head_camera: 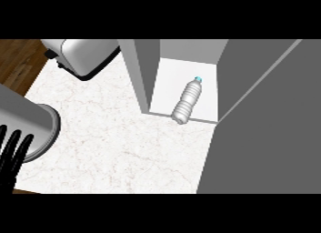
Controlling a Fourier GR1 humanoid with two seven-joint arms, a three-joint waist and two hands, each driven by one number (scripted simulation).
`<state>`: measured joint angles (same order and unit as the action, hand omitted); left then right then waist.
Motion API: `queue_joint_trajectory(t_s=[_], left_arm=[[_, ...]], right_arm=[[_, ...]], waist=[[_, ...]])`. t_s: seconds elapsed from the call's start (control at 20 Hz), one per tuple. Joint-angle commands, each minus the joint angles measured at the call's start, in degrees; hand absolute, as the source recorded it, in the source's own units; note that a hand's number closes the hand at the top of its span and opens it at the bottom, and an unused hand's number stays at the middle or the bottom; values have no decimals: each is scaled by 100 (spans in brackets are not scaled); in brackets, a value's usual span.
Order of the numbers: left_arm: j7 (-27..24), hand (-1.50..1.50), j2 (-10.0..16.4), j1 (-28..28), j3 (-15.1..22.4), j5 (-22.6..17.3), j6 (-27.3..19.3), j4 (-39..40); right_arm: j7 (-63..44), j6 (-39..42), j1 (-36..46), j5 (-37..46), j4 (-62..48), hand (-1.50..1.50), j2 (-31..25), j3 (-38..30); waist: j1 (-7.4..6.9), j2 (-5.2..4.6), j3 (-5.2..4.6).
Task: Pick up the bottled water, place it into the cabinet and close the cabinet
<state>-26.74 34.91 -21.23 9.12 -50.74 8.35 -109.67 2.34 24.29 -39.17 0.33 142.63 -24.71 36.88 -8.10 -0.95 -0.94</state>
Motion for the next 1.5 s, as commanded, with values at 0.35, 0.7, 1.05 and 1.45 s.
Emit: queue_joint_trajectory(t_s=[0.35,0.7,1.05,1.45], left_arm=[[109,-150,312,2,-191,-171,406,-35],[185,-150,438,116,-299,-245,507,43],[212,-150,504,54,-397,-344,598,142],[226,-150,560,98,-480,-436,709,171]], right_arm=[[-812,426,1006,53,108,150,24,810],[-907,653,1734,52,175,150,-204,494],[-1089,747,2070,-12,63,150,-288,384],[-1160,612,2213,-241,-40,150,-108,259]], waist=[[-482,-86,-43],[-560,-75,-66],[-586,-81,-84],[-530,-127,-82]])
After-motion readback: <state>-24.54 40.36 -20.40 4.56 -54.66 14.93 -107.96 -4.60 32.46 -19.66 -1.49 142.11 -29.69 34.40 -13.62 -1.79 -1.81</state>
